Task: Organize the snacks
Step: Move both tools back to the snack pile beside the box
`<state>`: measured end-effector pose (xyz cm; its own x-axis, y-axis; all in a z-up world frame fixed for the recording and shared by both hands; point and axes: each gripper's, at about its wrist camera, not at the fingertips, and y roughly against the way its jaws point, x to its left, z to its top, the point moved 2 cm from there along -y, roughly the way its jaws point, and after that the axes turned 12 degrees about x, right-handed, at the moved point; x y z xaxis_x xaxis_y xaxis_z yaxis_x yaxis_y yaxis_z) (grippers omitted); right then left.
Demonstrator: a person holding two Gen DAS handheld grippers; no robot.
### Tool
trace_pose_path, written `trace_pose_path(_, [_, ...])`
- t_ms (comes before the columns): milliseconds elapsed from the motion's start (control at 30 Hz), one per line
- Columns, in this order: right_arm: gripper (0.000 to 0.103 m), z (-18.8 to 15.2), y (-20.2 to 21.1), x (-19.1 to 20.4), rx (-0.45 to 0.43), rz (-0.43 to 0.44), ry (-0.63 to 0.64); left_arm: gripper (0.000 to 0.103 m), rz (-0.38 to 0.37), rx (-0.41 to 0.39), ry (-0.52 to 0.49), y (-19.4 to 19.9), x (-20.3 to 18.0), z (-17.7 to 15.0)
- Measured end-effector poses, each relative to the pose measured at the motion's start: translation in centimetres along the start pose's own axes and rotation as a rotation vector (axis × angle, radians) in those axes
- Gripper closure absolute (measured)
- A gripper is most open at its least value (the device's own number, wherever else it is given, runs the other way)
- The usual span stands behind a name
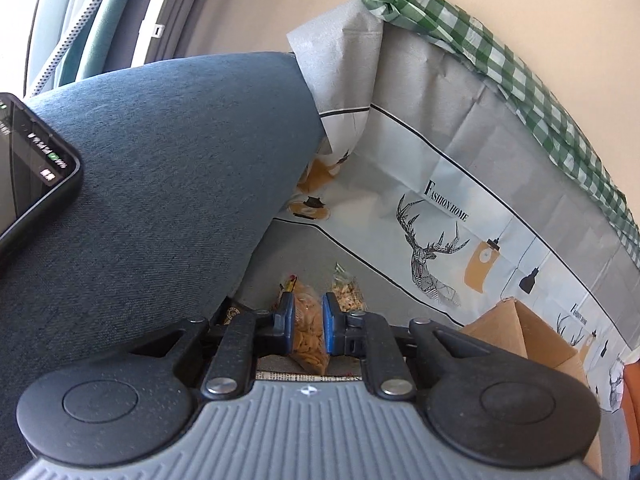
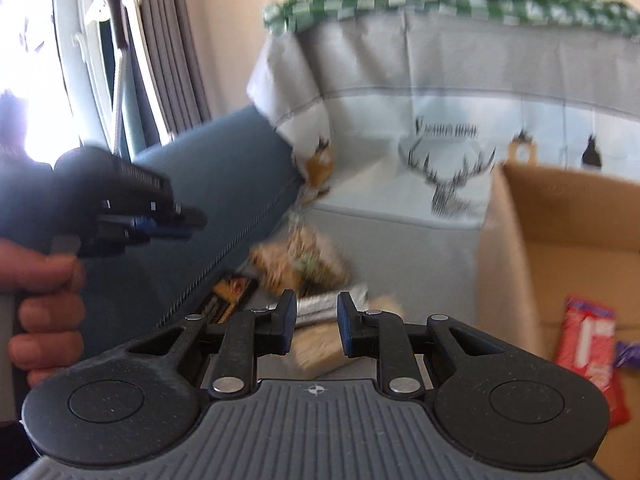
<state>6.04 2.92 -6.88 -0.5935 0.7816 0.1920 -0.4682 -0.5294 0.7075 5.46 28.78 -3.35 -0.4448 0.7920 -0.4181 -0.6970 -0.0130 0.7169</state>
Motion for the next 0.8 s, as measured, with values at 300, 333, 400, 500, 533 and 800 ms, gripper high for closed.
trace_pose_path(300, [0.029,-0.1,-6.9,-1.0,0.164,-0.039,-0.174,0.088,0.019,0.062,-0.082,-2.0,-1.1,-0.1])
trace_pose_path(333, [0.029,-0.1,-7.5,-1.1,0.170,-0.045,-0.193,0.087,0.019,0.065,-0.080,-2.1,-1.0,-0.1])
trace_pose_path(400, [0.028,0.2,-8.6,-1.4,0.184,-0.046,-0.219,0.087,0.021,0.081,-0.073,-2.5,-0.8,0.0])
trace_pose_path(500, [0.027,0.5,-10.0,-1.5,0.198,-0.054,-0.229,0.085,0.021,0.110,-0.068,-3.2,-0.7,0.2])
trace_pose_path(533, [0.026,0.5,-10.3,-1.5,0.202,-0.064,-0.227,0.085,0.024,0.116,-0.068,-3.4,-0.7,0.2])
trace_pose_path(800, [0.037,0.4,-11.1,-1.8,0.238,-0.098,-0.218,0.081,0.025,0.145,-0.067,-4.7,-1.1,0.5])
